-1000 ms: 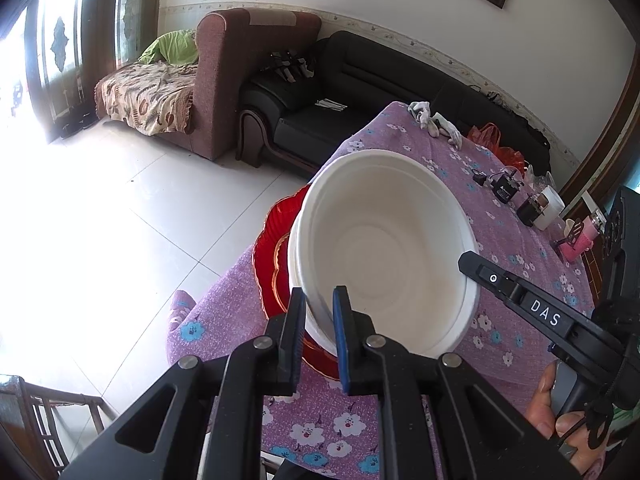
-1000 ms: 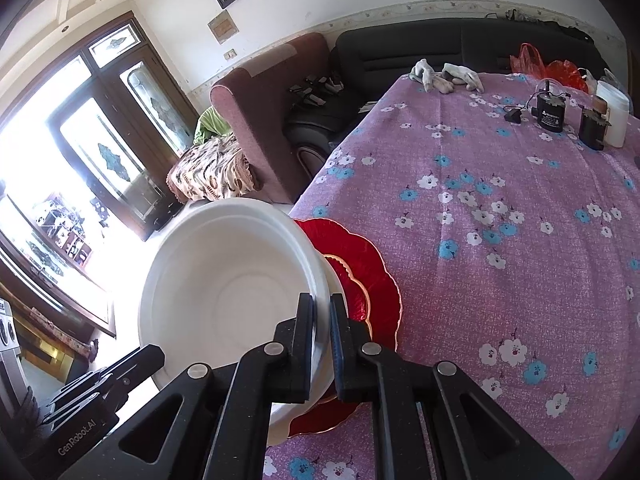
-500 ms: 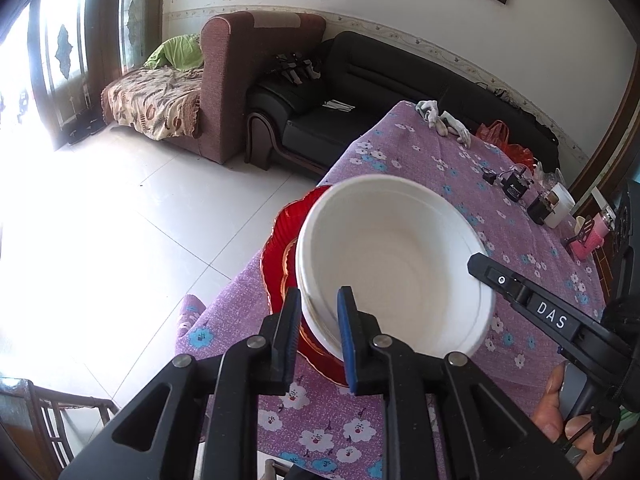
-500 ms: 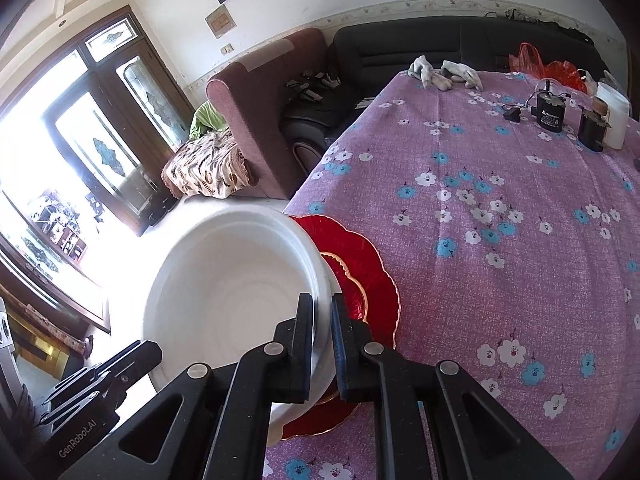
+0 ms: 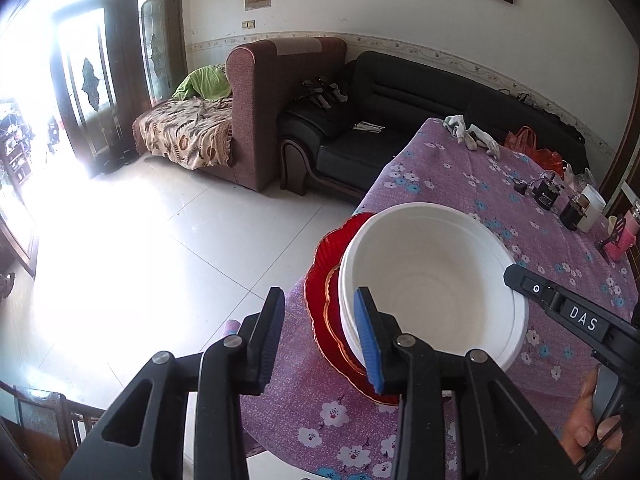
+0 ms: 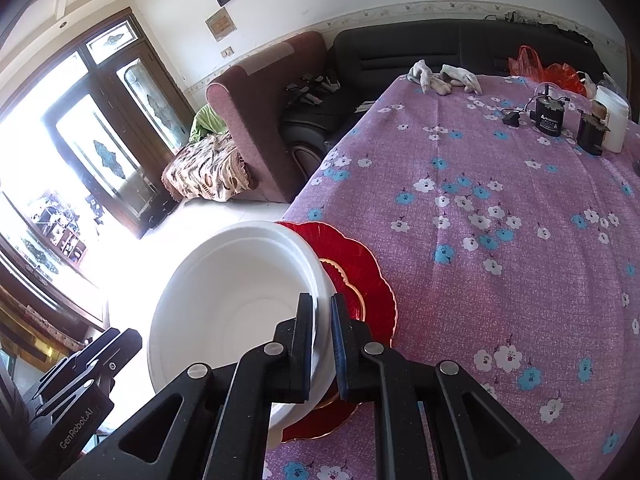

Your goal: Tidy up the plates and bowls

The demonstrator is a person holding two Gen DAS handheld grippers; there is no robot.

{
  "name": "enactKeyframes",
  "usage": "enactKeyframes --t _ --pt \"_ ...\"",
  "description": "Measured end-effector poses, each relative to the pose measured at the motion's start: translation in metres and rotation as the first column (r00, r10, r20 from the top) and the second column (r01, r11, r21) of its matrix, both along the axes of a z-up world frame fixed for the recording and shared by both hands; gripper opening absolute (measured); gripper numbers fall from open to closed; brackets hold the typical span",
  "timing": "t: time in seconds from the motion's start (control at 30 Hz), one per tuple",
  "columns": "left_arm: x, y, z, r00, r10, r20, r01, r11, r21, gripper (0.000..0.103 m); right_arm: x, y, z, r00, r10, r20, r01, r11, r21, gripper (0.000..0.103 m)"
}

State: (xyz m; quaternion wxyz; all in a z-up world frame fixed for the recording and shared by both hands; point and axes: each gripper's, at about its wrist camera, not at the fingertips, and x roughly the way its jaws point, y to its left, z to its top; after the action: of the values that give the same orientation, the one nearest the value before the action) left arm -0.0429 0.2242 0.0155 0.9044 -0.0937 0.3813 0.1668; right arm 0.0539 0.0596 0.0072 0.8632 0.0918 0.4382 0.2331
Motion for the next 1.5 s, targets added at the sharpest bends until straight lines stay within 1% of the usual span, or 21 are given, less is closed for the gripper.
enactKeyframes --t 0.1,0.17,0.2,0.27,0.3,0.37,0.4,0.63,0.77,0.83,1.0,1.1,1.2,1.33,1.43,1.5 --pt "-0.004 0.000 0.005 1.000 0.018 0.015 -0.019 0.999 0.028 0.036 -0.001 -0.003 0.004 1.000 -0.009 0.014 0.009 1.000 0.007 0.012" --pt "-0.007 -0.002 0.010 0.999 0.031 0.031 -0.032 0.998 0.056 0.044 -0.002 -0.007 0.007 1.000 -0.015 0.022 0.015 1.000 0.011 0.012" --pt "-0.008 -0.003 0.013 0.999 0.036 0.039 -0.039 0.997 0.067 0.046 -0.002 -0.009 0.008 1.000 -0.019 0.025 0.018 1.000 0.013 0.012" --pt "-0.011 -0.006 0.019 0.997 0.044 0.057 -0.049 0.995 0.085 0.056 -0.005 -0.015 0.011 0.999 -0.027 0.029 0.027 0.999 0.021 0.012" --pt "-0.013 -0.009 0.023 0.997 0.045 0.068 -0.051 0.994 0.094 0.057 -0.006 -0.018 0.012 0.999 -0.031 0.031 0.031 0.999 0.023 0.012" --pt "-0.015 -0.015 0.030 0.995 0.045 0.086 -0.055 0.992 0.117 0.065 -0.007 -0.027 0.015 0.998 -0.045 0.035 0.044 0.999 0.027 0.012" --pt "-0.016 -0.018 0.033 0.995 0.044 0.095 -0.055 0.991 0.123 0.068 -0.007 -0.031 0.016 0.998 -0.053 0.036 0.052 0.998 0.030 0.012" --pt "-0.019 -0.050 0.050 0.990 -0.002 0.139 -0.019 0.989 0.145 0.081 -0.011 -0.073 0.017 0.994 -0.104 0.033 0.102 0.993 0.061 0.012" --pt "-0.022 -0.073 0.056 0.985 -0.047 0.166 0.021 0.988 0.152 0.087 -0.018 -0.097 0.017 0.993 -0.109 0.041 0.104 0.990 0.094 0.012" --pt "-0.023 -0.087 0.059 0.982 -0.071 0.174 0.041 0.985 0.170 0.092 -0.024 -0.108 0.017 0.992 -0.110 0.054 0.105 0.990 0.095 0.012" --pt "-0.019 -0.121 0.058 0.975 -0.127 0.183 0.090 0.976 0.196 0.095 -0.041 -0.139 0.016 0.988 -0.125 0.093 0.116 0.988 0.099 0.012" --pt "-0.015 -0.137 0.051 0.972 -0.160 0.170 0.127 0.974 0.190 0.097 -0.053 -0.154 0.014 0.985 -0.130 0.115 0.119 0.988 0.098 0.012" --pt "-0.010 -0.153 0.043 0.969 -0.174 0.173 0.141 0.972 0.190 0.097 -0.069 -0.165 0.008 0.980 -0.129 0.152 0.118 0.990 0.078 0.012" --pt "-0.001 -0.173 0.032 0.958 -0.241 0.157 0.218 0.964 0.150 0.099 -0.088 -0.184 0.004 0.965 -0.156 0.212 0.147 0.987 0.059 0.012" --pt "0.011 -0.193 0.021 0.944 -0.296 0.142 0.278 0.951 0.135 0.099 -0.095 -0.206 0.005 0.951 -0.202 0.234 0.188 0.979 0.078 0.012" --pt "0.015 -0.206 0.016 0.933 -0.329 0.146 0.312 0.941 0.130 0.099 -0.098 -0.219 0.006 0.942 -0.233 0.242 0.219 0.972 0.086 0.012"
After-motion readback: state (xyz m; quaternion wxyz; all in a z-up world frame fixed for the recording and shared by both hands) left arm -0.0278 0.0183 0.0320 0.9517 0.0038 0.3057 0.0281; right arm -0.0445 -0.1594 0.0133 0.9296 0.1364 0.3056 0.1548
